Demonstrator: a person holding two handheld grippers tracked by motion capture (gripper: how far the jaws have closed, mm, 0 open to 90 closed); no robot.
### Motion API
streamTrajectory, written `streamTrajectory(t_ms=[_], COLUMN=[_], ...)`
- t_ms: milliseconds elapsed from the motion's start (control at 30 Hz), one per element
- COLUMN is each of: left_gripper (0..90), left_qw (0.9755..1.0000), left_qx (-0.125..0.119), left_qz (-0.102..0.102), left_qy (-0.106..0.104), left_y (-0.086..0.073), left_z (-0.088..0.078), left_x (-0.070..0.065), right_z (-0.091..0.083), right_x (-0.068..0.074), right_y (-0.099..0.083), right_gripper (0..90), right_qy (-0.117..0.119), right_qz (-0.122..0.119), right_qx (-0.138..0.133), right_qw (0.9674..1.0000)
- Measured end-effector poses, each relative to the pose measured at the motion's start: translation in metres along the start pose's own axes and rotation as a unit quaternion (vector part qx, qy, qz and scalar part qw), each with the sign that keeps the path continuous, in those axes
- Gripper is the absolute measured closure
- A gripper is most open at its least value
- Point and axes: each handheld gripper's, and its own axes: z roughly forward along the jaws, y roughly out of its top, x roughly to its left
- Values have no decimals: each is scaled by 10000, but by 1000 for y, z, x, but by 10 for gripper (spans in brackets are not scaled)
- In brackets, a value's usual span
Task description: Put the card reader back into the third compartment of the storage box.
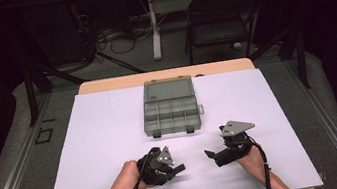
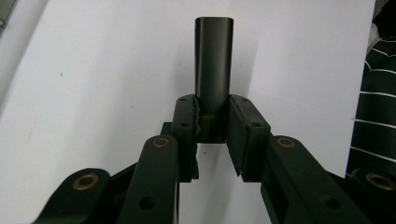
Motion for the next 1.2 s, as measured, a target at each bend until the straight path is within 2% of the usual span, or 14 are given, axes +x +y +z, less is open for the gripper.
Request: streamTrajectory(t_ms=[567,967,1200], left_gripper=[730,731,730], left_qw=[9992,9968,9958], left_qx=[-298,-582,-659], left_qz=[-165,-288,-348], left_qy=[217,464,523], left_y=[-7,-11,-11], left_z=[-3,-8,-9], left_x=[9,13,15], right_z=[0,0,0], right_x=[-1,0,0], right_y=[-1,0,0], right_gripper=[0,0,0], right_qy=[-8,2,-4], right_qz=[17,-12,-7], right_qx=[10,-16,-20], right_qw=[10000,10000,10000])
